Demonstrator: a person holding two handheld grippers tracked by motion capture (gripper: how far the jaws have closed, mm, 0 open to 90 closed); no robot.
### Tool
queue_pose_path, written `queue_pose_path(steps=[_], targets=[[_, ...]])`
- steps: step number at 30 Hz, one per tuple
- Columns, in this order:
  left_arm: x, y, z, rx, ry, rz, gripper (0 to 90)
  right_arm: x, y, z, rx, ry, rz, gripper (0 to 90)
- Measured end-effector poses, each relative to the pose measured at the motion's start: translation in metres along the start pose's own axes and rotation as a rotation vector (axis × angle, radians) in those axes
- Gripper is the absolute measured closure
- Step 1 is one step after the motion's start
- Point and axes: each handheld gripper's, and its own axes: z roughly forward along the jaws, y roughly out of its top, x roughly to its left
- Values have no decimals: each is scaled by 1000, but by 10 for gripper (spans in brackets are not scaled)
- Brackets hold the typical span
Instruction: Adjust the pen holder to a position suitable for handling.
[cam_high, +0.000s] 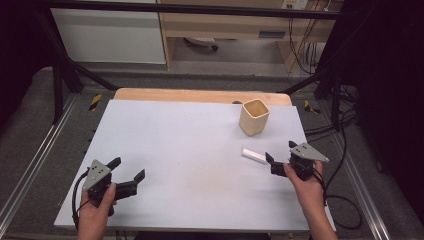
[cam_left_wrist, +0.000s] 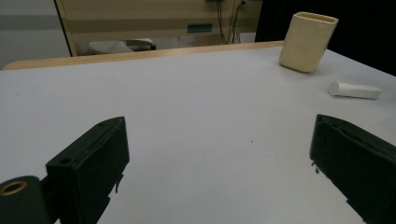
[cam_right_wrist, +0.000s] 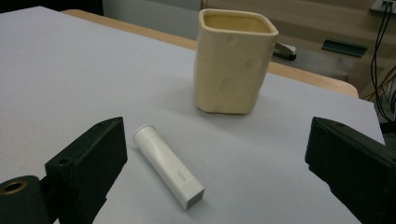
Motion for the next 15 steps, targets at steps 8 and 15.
queue_pose_path(steps=[8,15], targets=[[1,0,-1,-4,16,6,49,-2,20,23,16,50,-28,65],[2,-1,-1,3,16,2,49,2,9,44,18,82,-12,70]])
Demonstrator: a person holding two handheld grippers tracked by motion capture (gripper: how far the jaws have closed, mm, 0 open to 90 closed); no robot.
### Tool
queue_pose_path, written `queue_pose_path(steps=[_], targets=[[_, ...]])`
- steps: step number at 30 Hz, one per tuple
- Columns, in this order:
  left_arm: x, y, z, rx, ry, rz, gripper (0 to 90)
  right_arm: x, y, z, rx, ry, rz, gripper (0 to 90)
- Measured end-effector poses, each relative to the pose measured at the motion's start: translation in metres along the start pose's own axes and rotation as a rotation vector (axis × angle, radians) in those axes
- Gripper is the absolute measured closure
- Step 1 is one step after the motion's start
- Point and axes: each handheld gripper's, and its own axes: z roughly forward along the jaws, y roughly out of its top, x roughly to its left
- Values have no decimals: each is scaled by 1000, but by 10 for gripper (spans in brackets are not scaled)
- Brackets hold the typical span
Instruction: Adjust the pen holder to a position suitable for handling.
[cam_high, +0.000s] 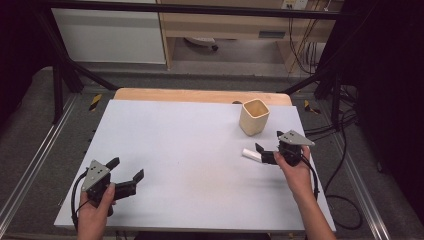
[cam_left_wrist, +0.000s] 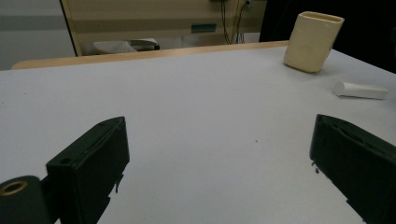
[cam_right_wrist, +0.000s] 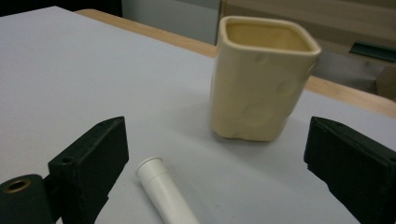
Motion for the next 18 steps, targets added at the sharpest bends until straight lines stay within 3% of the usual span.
queue_pose_path(steps=[3,8,18], targets=[[0,0,0,-1,-5,-2,49,5,-6,5,34,22,-33,69],[-1,0,1,1,-8,0,49,4,-7,6,36,50,-25,70],[0,0,1,4,-13,-9,49,-2,-21,12,127,82,-16,76]])
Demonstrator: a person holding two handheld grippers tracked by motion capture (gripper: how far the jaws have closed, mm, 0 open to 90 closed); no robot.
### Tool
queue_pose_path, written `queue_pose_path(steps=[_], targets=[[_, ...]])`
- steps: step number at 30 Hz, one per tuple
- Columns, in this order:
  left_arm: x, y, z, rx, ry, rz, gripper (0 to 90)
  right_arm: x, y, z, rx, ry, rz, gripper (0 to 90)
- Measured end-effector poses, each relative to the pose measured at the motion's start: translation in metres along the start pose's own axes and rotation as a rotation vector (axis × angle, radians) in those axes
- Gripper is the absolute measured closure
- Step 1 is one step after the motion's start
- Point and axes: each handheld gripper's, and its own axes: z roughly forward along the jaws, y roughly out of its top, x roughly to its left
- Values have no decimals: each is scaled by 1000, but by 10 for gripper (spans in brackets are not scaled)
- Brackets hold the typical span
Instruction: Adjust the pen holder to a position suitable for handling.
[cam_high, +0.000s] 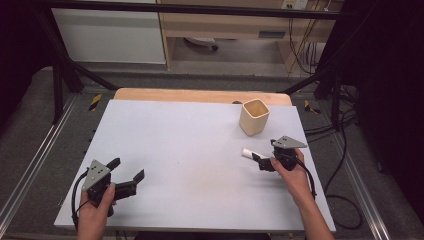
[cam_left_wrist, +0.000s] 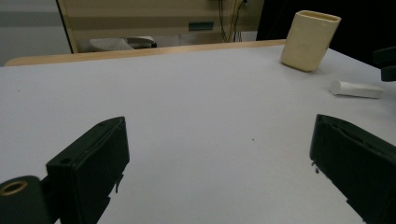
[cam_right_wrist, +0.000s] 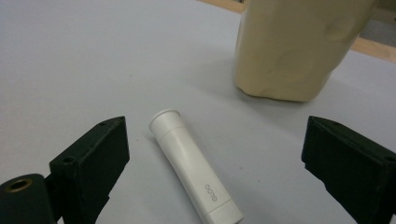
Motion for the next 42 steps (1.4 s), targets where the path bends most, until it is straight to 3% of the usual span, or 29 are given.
queue_pose_path(steps=[6,10,16,27,28,32,34,42], targets=[[-1,0,0,4,-2,3,49,-4,-4,5,53,3,18,70],[0,0,1,9,-5,0,49,-3,-8,9,95,27,-9,71],[-1,-1,2,10,-9,3,49,-2,-14,15,142,75,-14,144],[-2,0,1,5,-7,6,50,-3,-19,19,174,89,-46,245],[-2,0,1,6,-8,5,50,-4,-19,18,170,98,-41,306],[-2,0,1,5,-11,6,50,-6,-19,17,168,88,-41,362],[-2,0,2,7,-12,8,50,-8,-19,17,172,95,-27,432],[-3,-1,3,15,-16,12,50,-9,-20,15,171,118,-52,564]])
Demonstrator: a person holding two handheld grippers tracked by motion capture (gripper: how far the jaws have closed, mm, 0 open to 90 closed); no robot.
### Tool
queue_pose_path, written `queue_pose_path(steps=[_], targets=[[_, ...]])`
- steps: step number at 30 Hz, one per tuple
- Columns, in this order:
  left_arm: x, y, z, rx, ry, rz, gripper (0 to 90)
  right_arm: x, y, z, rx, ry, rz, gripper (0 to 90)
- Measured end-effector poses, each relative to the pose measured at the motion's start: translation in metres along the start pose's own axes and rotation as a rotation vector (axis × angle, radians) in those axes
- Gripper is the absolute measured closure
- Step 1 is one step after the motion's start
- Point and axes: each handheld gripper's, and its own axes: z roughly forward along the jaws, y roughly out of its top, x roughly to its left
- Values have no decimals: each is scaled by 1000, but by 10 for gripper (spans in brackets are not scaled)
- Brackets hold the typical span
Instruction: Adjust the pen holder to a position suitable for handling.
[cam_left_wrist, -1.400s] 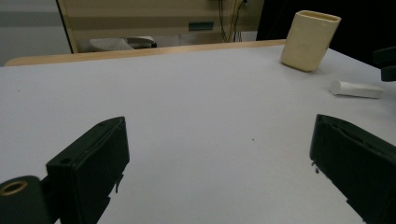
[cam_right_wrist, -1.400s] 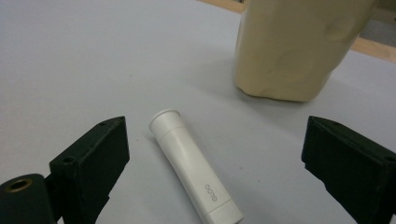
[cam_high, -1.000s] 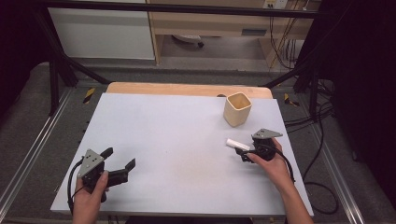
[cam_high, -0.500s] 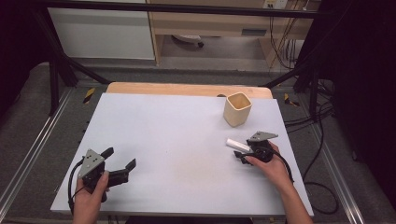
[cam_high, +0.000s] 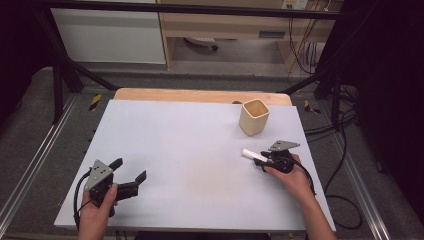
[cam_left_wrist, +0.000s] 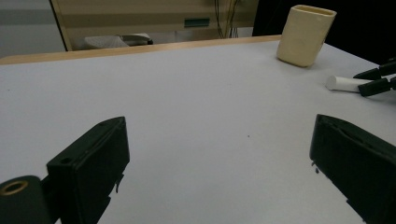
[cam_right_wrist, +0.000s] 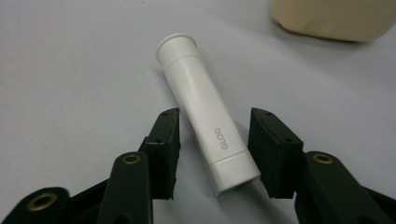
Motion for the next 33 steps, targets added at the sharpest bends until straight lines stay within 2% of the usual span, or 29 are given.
queue_pose_path(steps=[8,16,19,27,29,30,33], targets=[[-1,0,1,2,-2,0,50,2,0,-1,3,22,-25,696],[-2,0,2,7,-3,12,51,4,2,-1,12,19,-29,710],[-3,0,2,1,-18,15,53,5,2,-1,14,16,-25,710],[-13,0,8,18,-37,62,54,19,10,-6,10,33,-25,710],[-18,-1,12,28,-38,96,55,23,12,-7,10,47,-25,711],[-18,-1,12,28,-38,96,55,25,13,-7,9,53,-28,711],[-25,-1,16,25,-51,137,53,30,15,-6,11,65,-30,711]])
